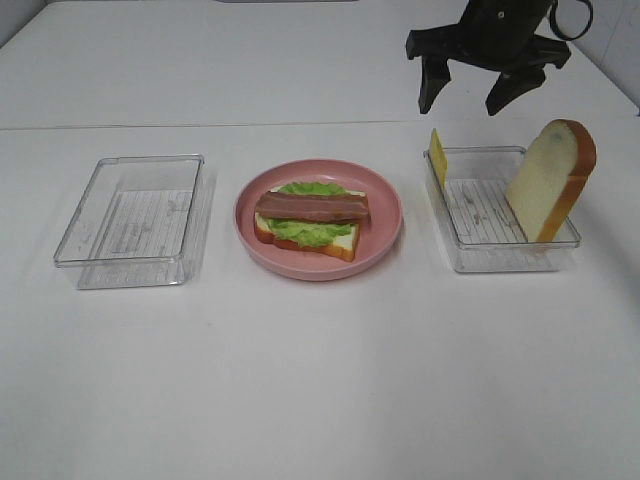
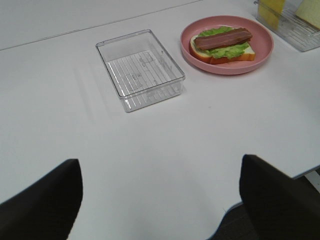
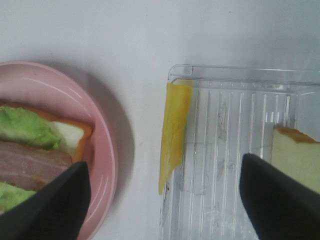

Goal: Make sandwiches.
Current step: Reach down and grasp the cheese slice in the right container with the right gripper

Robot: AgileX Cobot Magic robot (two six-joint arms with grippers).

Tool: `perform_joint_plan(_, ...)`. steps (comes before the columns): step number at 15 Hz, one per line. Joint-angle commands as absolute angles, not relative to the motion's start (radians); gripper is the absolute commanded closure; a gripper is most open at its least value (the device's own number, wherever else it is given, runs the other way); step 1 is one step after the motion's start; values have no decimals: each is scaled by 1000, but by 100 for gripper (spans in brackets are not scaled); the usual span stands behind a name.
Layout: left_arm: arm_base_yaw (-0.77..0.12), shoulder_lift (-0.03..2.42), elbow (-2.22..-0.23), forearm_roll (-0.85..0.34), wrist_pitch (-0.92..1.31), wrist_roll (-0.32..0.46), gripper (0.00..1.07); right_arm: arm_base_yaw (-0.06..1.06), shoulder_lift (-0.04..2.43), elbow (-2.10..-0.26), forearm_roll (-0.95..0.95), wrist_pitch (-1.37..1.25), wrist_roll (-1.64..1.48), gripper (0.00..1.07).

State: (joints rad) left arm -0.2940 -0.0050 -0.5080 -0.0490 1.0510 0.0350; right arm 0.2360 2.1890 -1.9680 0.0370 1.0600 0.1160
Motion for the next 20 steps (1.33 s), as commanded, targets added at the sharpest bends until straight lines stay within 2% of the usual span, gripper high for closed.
perform_joint_plan(1,-293,-28,-504,-44,1041,34,25,233,2241,-2021,60,1094,92,31)
perform_joint_plan(3,-293,-28,-504,-44,1041,34,25,233,2319,-2087,60,1140,92,35)
perform_joint_plan(9,-293,-28,-504,-44,1041,34,25,233,2383,-2113,56,1149,92,51)
perform_joint_plan(11,-293,-28,-504,-44,1041,34,25,233,2387,-2113,56,1148,92,63)
perform_joint_plan(15,-293,-28,-504,-44,1041,34,25,233,2388,-2113,53,1136,92,78)
perform_joint_plan(18,-293,-28,-504,-44,1041,34,25,233,2388,-2113,48,1136,92,103)
perform_joint_plan(19,-293,-28,-504,-44,1041,34,25,233,2388,-2113,48,1137,92,107)
perform_joint_plan(20,-293,-28,-504,-44,1041,34,25,233,2388,-2113,48,1137,92,107)
